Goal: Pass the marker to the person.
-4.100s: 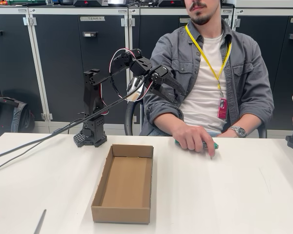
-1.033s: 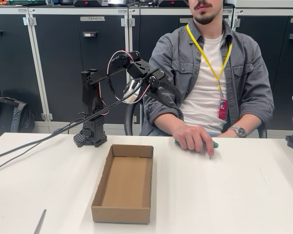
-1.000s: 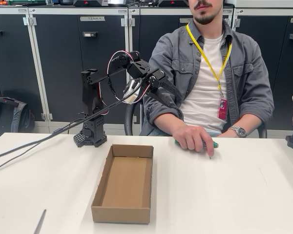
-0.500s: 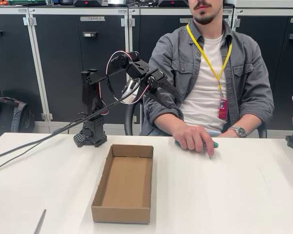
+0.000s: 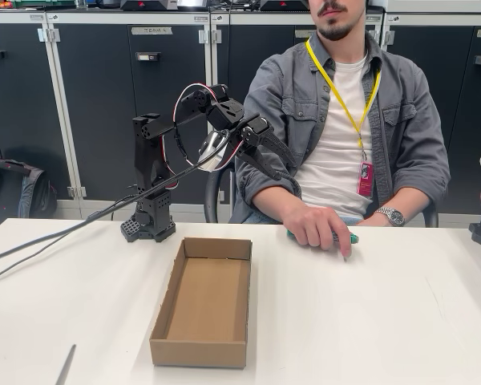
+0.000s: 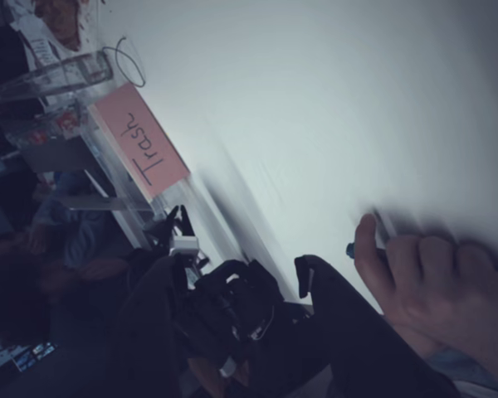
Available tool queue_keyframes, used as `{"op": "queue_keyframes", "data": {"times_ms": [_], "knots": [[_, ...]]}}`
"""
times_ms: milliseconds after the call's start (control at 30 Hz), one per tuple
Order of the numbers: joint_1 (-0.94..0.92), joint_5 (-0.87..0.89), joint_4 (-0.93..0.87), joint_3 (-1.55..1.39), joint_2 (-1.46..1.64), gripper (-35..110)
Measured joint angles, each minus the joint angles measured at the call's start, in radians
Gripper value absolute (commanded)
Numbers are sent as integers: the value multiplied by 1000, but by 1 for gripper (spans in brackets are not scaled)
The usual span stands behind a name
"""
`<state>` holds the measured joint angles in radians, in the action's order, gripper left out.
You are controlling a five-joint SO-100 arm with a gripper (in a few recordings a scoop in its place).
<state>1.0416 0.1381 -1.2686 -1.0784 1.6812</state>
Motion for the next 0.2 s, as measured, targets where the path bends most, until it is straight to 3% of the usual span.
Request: {"op": "queue_keyframes", "data": {"times_ms": [200], "knots": [[0, 0, -5, 0, 0, 29]]}}
